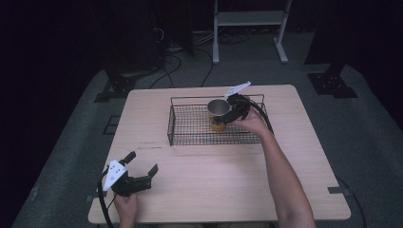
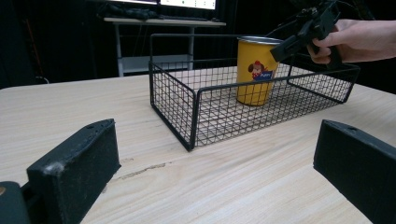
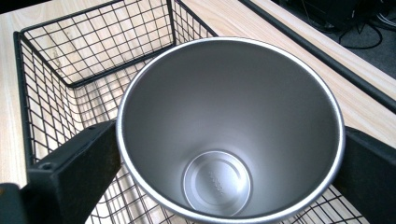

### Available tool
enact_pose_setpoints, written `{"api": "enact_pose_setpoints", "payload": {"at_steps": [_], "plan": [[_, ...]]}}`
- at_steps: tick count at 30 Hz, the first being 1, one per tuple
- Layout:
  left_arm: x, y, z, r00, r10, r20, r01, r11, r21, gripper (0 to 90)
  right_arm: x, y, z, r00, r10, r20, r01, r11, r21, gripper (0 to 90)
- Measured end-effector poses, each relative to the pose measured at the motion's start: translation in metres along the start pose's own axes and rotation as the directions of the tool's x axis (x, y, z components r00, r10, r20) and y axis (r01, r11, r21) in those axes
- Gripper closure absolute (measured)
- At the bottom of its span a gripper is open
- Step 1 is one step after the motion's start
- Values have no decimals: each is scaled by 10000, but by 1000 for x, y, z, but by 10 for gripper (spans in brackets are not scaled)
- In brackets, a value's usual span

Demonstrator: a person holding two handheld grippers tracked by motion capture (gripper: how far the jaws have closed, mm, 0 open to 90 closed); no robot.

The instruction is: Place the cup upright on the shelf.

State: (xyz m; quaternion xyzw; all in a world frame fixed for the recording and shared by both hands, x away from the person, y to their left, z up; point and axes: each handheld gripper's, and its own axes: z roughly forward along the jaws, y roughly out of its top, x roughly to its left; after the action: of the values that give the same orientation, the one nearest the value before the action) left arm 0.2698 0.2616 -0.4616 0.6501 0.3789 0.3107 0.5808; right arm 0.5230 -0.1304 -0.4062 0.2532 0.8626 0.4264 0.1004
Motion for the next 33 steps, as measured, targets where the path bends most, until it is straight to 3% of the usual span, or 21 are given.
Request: {"api": "enact_pose_setpoints", "payload": {"at_steps": [10,22,33], "plan": [[-1,0,0,10000,9,-9,-9,10000,-12,0,-1,-8,-7,9999,132,60,-132,9999,-104,0],[-1,0,0,10000,11,-33,-11,10000,6,0,-5,-14,-31,9992,250,304,-236,9988,-430,0],[0,0,1,10000,-16,-78,16,10000,58,0,-1,-13,-54,9995,288,-101,-295,9964,-793,0]]}}
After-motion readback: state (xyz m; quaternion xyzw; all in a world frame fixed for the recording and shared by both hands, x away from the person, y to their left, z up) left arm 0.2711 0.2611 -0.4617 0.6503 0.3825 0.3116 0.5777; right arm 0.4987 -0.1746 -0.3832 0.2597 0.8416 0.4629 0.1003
